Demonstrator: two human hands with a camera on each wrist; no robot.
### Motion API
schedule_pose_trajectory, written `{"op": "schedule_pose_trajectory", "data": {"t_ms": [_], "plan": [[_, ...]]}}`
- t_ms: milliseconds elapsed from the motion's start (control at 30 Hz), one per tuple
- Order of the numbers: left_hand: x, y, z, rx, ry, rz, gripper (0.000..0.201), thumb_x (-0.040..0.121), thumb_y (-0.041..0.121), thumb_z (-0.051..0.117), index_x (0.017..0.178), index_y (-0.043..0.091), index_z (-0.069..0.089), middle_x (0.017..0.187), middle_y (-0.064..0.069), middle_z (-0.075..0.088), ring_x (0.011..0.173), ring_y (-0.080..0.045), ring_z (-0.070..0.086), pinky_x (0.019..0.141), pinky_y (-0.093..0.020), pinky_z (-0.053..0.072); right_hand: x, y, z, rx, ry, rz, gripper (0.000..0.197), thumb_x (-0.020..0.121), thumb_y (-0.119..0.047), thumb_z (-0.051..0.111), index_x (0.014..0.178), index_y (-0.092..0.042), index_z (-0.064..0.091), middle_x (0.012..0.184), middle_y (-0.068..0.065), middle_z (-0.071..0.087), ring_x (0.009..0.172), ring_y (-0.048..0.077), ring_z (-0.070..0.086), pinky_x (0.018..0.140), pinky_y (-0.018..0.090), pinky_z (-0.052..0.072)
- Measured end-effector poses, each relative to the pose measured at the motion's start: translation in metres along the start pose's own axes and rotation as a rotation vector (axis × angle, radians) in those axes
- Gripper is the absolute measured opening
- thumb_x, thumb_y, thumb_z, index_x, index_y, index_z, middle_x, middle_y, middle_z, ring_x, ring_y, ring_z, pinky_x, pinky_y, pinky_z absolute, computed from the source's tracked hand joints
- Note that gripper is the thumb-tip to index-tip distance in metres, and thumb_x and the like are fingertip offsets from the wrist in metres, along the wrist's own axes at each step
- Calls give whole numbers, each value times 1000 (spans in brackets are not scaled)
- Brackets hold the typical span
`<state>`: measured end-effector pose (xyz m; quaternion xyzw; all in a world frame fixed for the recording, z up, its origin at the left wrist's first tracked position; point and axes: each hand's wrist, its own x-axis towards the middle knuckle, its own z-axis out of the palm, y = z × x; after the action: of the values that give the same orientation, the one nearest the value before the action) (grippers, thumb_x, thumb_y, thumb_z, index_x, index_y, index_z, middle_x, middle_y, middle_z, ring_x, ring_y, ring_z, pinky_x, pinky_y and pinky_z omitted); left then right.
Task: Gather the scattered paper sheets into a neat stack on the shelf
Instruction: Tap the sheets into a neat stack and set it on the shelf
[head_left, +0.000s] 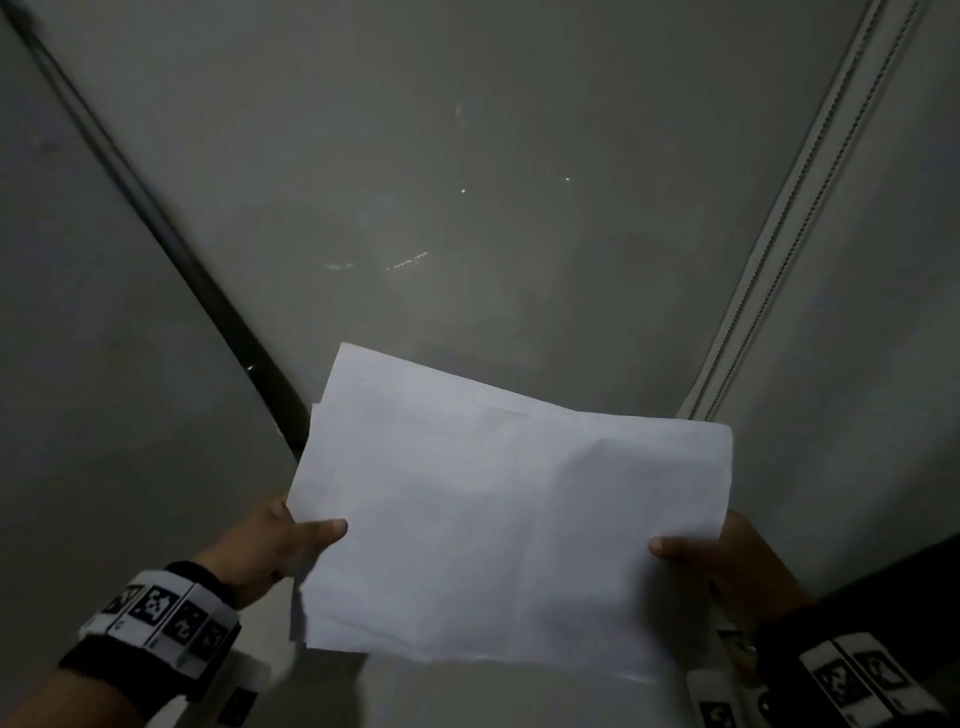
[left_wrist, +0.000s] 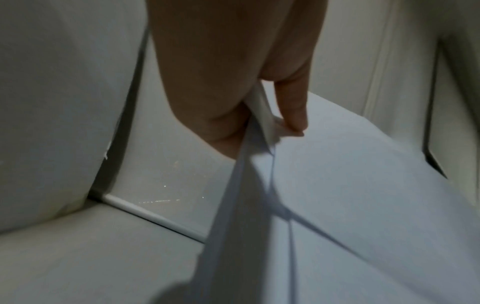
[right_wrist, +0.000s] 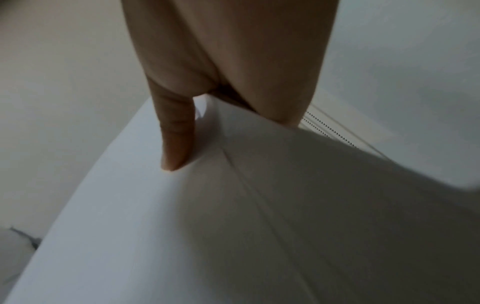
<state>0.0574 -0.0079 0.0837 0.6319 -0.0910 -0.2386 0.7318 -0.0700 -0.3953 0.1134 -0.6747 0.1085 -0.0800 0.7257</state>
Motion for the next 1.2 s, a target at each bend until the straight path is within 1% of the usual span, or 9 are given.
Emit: {"op": "schedule_pose_trajectory", "data": {"t_ms": [233,333,433,533,633,733,933,1066,1200], "plan": [[-11,12,-12,-64,-193,-113,76,29,22,98,99,5,76,108,-22,72,97,-35,71,73,-37,61,0,-6,-8,-24,19,-87,50,54,24,66,88,-12,64,76,4,75,70,12,69,59,22,57],[-3,9,-13,124,-47,-59,84,28,23,97,101,-10,69,103,-28,71,95,-39,70,73,-38,62,0,-4,-5,-54,47,-160,47,55,20,67,91,-10,64,84,4,75,73,11,69,63,20,56],[4,-11,0,132,197,135,57,37,21,87,90,7,70,78,-2,79,80,-31,70,57,-22,60,2,15,-4,-137,115,-184,46,53,12,75,91,-12,66,86,6,72,80,24,67,63,19,57],[1,-24,13,82,348,209,17,65,-5,79,74,3,67,54,4,73,63,-24,61,45,-16,54,0,34,-4,-316,191,-128,48,43,-22,88,87,-13,71,83,7,75,82,27,69,74,39,58],[-6,-29,4,13,212,117,42,47,2,90,83,3,68,74,-3,78,60,-17,71,49,-22,58,-1,46,-11,-254,167,-67,83,17,-49,89,85,-5,72,89,21,73,84,32,68,78,51,54],[-12,-32,-5,-30,18,13,90,21,28,98,103,8,66,98,-12,77,84,-24,75,66,-30,62,0,54,-17,-153,126,15,98,8,-46,89,90,4,68,86,22,72,76,31,67,62,38,56],[-12,-26,11,-57,76,31,35,72,-24,58,94,2,66,89,-10,77,69,-19,75,55,-25,60,1,52,-10,-262,44,-15,81,21,-36,85,94,-5,66,78,8,74,74,22,68,58,26,52],[-12,-20,6,-18,51,57,40,37,11,90,75,12,80,86,-13,78,69,-21,75,54,-27,60,0,45,-10,-126,-41,30,81,17,-35,91,87,-2,66,73,8,74,66,17,68,55,26,55],[-10,-19,5,-18,24,91,60,39,19,93,94,7,73,101,-13,75,82,-20,75,63,-24,61,-1,40,-8,-235,118,-45,39,39,-7,89,71,-6,67,55,-2,71,56,20,65,48,18,51]]}}
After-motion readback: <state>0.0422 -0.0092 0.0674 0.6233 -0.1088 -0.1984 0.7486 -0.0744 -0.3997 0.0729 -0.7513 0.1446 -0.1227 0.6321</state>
